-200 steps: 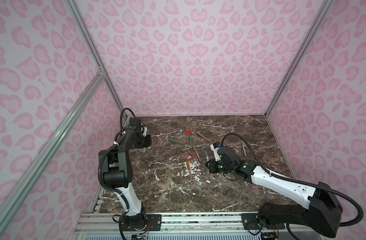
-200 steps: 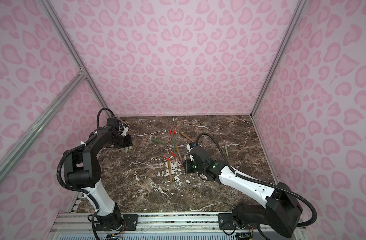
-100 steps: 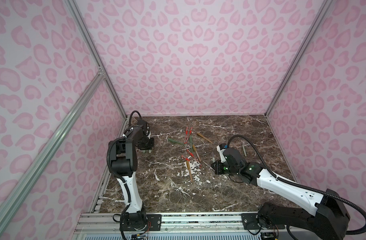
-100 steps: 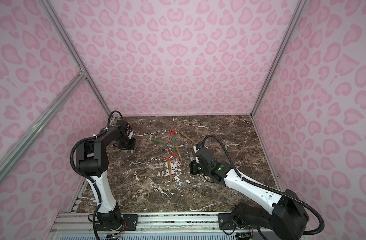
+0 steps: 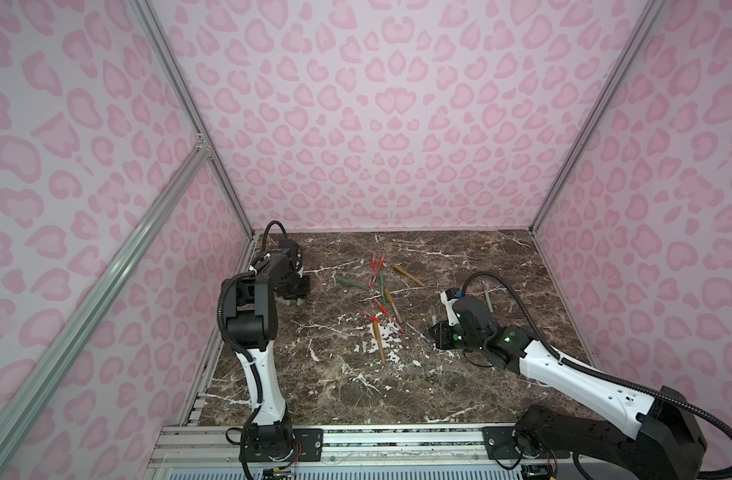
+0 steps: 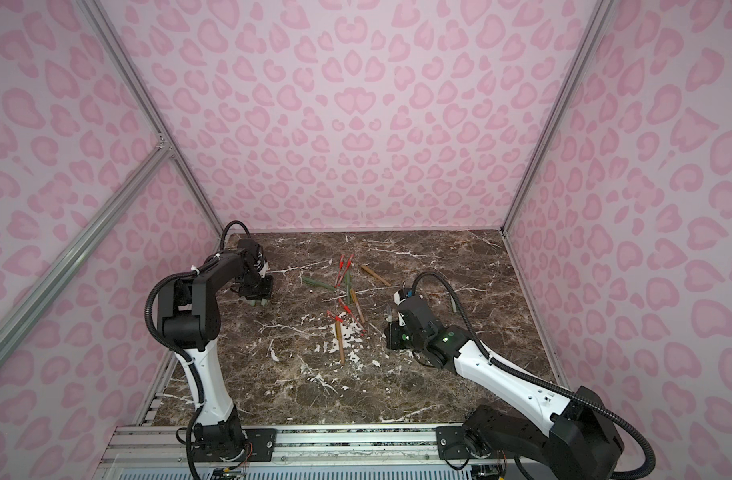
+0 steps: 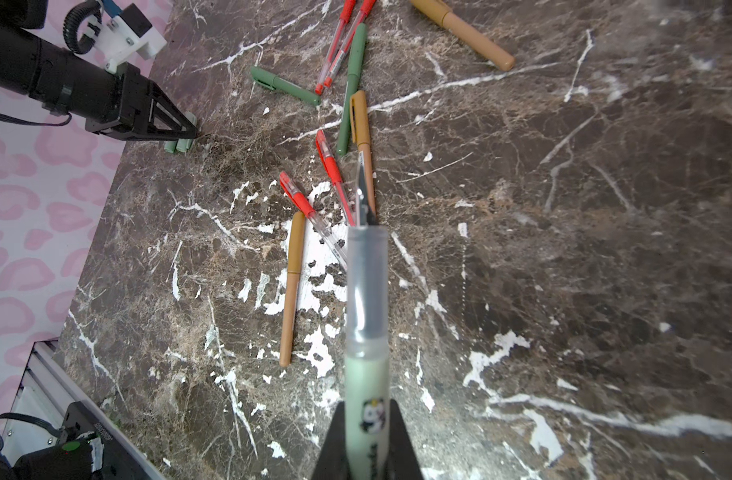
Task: Open the pen caps
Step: 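Set the cap down with the left gripper while the right lowers the pen, then lower the uncapped pen beside the first pen with the right gripper and release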
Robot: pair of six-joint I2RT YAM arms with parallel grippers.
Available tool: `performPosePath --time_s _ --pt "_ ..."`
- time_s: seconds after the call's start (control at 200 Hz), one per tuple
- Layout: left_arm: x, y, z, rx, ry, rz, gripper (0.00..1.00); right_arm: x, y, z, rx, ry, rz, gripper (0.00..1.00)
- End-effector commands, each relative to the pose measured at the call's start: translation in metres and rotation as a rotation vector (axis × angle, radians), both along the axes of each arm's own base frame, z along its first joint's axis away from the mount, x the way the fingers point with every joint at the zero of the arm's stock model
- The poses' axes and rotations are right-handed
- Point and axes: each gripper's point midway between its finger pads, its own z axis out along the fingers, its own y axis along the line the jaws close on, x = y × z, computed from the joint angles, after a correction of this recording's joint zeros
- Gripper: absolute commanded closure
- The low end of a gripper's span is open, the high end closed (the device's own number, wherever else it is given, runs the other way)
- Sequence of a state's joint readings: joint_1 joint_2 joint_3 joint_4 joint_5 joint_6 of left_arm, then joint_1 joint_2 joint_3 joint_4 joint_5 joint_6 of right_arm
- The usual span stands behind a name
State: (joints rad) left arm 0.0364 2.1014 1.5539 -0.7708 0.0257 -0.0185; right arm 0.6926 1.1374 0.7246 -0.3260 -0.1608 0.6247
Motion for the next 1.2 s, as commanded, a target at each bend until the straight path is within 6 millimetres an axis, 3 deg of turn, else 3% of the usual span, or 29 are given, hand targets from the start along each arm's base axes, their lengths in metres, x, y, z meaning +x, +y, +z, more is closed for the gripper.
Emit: performPosePath --time_s 0.0,0.295,0.41,0.43,0.505,0.675,0.875,1.0,1.195 --pt "-0.001 -0.005 0.019 -0.005 -0.026 -0.004 0.65 0.004 -0.007 -0.002 -0.021 -0.009 -0.015 1.00" --pt "-0.015 -0.032 0.090 -0.022 -0.213 -0.069 0.39 0.032 -0.044 -0.005 -0.116 0.021 -0.078 1.00" --pt "-0.027 -0.045 0.121 -0.052 -0.320 -0.114 0.31 0.050 -0.066 -0.008 -0.189 0.056 -0.097 1.00" --pt "-0.036 -0.046 0.117 -0.059 -0.312 -0.117 0.28 0.053 -0.070 -0.010 -0.201 0.064 -0.101 1.00" --pt "-0.046 -0.054 0.132 -0.093 -0.379 -0.141 0.19 0.066 -0.085 -0.017 -0.251 0.094 -0.116 1.00" --pt "-0.066 -0.063 0.165 -0.137 -0.525 -0.179 0.12 0.093 -0.113 -0.032 -0.310 0.146 -0.152 1.00" --pt "-0.093 -0.074 0.189 -0.188 -0.677 -0.244 0.00 0.120 -0.140 -0.052 -0.346 0.201 -0.195 1.00" --pt "-0.104 -0.079 0.196 -0.228 -0.731 -0.269 0.02 0.134 -0.154 -0.065 -0.397 0.236 -0.200 1.00" --pt "-0.104 -0.072 0.200 -0.256 -0.753 -0.225 0.02 0.152 -0.169 -0.090 -0.429 0.297 -0.200 1.00"
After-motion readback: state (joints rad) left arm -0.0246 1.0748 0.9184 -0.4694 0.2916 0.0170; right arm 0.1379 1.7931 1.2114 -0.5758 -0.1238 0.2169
